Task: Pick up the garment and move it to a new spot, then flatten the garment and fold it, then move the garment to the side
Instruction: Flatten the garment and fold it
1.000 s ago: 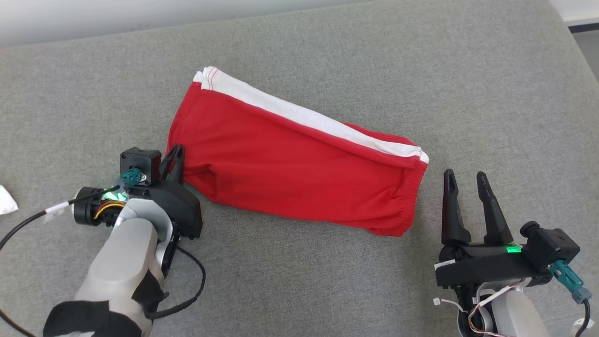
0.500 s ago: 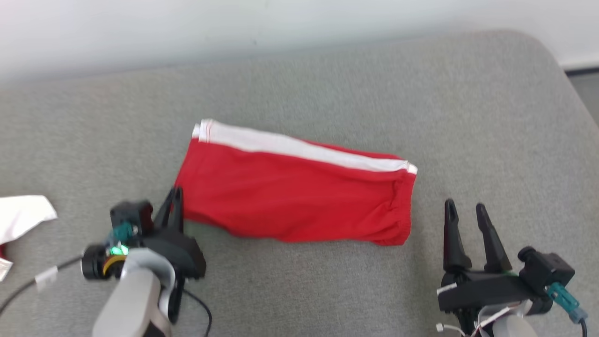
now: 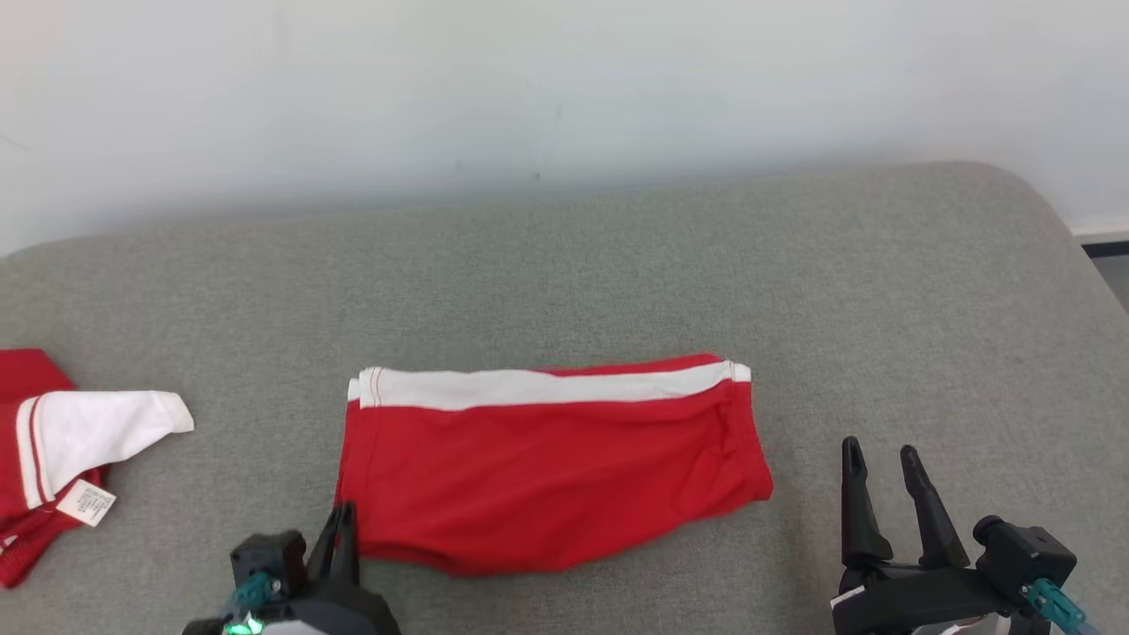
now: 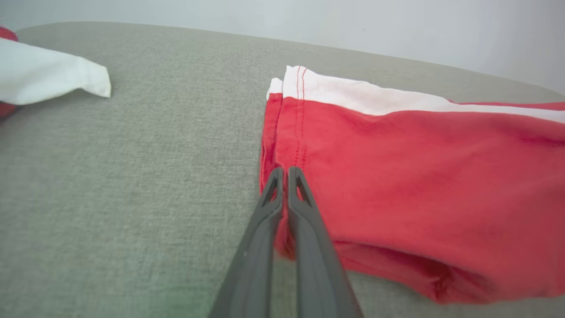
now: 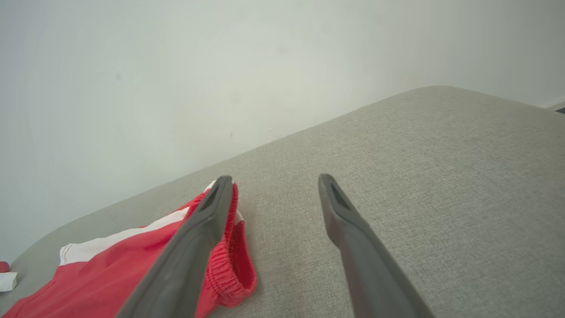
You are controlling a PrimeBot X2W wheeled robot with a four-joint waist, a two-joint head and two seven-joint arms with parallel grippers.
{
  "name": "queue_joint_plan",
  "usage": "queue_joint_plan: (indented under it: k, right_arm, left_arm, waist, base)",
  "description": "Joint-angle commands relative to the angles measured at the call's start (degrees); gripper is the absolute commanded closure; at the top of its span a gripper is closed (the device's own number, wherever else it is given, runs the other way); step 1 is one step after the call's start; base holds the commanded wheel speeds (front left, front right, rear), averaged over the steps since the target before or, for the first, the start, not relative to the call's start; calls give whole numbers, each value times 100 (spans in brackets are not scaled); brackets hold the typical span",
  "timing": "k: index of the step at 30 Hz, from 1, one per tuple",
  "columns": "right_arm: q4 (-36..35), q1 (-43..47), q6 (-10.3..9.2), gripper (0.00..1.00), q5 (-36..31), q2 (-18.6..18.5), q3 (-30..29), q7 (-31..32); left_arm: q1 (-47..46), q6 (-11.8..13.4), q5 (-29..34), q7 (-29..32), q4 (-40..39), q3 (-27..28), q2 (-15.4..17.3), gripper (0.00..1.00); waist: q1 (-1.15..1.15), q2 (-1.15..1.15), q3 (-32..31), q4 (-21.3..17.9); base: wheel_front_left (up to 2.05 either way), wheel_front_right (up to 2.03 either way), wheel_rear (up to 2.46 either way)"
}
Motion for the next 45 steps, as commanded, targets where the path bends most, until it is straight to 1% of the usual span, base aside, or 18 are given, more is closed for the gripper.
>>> queue_joint_plan:
  k: [1, 5, 6, 7, 8, 15, 22, 27, 36, 45]
  right_arm:
    - [9, 66, -15, 0, -37, 13, 4, 0]
    - [32, 77, -15, 0, -128, 14, 43, 0]
    - [40, 79, -15, 0, -146, 14, 45, 0]
    - [50, 77, -15, 0, -156, 14, 63, 0]
    - [51, 70, -15, 0, -173, 14, 70, 0]
    - [99, -80, -15, 0, -322, 14, 227, 0]
    - [255, -259, -15, 0, -472, 14, 344, 0]
    - [479, -442, -15, 0, -634, 13, 428, 1]
    - [1066, -910, -15, 0, -853, 13, 481, 1]
    - [1571, -1160, -15, 0, -728, 14, 473, 1]
  left_arm:
    - [135, 40, 41, -18, -53, 42, -20, 100]
    - [456, 66, 139, -18, -286, 173, -47, 100]
    - [514, 85, 178, -18, -361, 200, -52, 93]
    - [555, 99, 232, -18, -445, 228, -55, 36]
    - [602, 115, 258, -18, -521, 263, -59, 0]
    - [848, 226, 662, -18, -1228, 412, -80, 0]
    - [1192, 172, 1073, -19, -1856, 577, -81, 0]
    - [1301, 135, 1132, -19, -1971, 602, -82, 0]
    - [1085, 124, 961, -19, -1968, 425, -81, 0]
    - [1012, 105, 917, -19, -1976, 389, -83, 0]
  waist:
    - [1, 0, -103, 96]
    - [1, 0, -126, 155]
    - [1, 0, -123, 175]
    - [1, 0, -113, 193]
    - [1, 0, -98, 215]
    - [1, 0, 9, 302]
    - [1, 0, 99, 335]
    - [1, 0, 226, 428]
    - [1, 0, 594, 692]
    - [1, 0, 820, 788]
  base:
    - [0, 0, 0]
    - [0, 0, 0]
    - [0, 0, 0]
    - [0, 0, 0]
    - [0, 0, 0]
    - [0, 0, 0]
    - [0, 0, 0]
    - [0, 0, 0]
    - [0, 0, 0]
    - [0, 0, 0]
